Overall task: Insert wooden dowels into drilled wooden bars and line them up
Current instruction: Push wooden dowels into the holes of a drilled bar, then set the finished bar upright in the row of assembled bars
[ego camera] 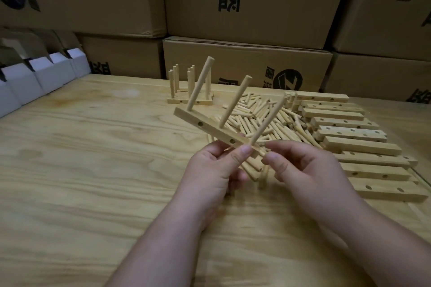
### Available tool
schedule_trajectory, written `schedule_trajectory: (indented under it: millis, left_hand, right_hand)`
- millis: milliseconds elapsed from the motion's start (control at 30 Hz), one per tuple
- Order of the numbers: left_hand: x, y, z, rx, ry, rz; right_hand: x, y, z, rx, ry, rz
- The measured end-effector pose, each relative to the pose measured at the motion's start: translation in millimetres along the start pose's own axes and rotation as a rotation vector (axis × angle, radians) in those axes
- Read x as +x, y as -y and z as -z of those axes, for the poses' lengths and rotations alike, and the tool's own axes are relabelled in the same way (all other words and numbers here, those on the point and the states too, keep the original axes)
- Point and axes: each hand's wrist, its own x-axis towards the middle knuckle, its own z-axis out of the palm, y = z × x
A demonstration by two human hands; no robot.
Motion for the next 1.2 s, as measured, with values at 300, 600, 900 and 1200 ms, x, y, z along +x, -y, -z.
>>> schedule_trajectory:
  millis: [300,600,900,1200]
  left_hand:
    - [7.6,6.7,2.1,-0.014,-0.246,-0.120]
    - [18.5,9.0,16.2,-0.031,-0.280,-0.035]
    - [19.4,3.1,14.3,-0.020,-0.278,0.018]
    - [14.7,-10.3,9.0,-0.058,-0.285,0.104]
  right_hand:
    - [50.3,21.8,-34.9,0.264,0.217,-0.167]
    - [92.4,36.6,-59.6,-0.029,0.375,-0.108]
    - [157.7,28.9,-91.0,-0.228,0.302,0.018]
    - [235.5,-21.1,-113.4,-0.564,0.180,0.033]
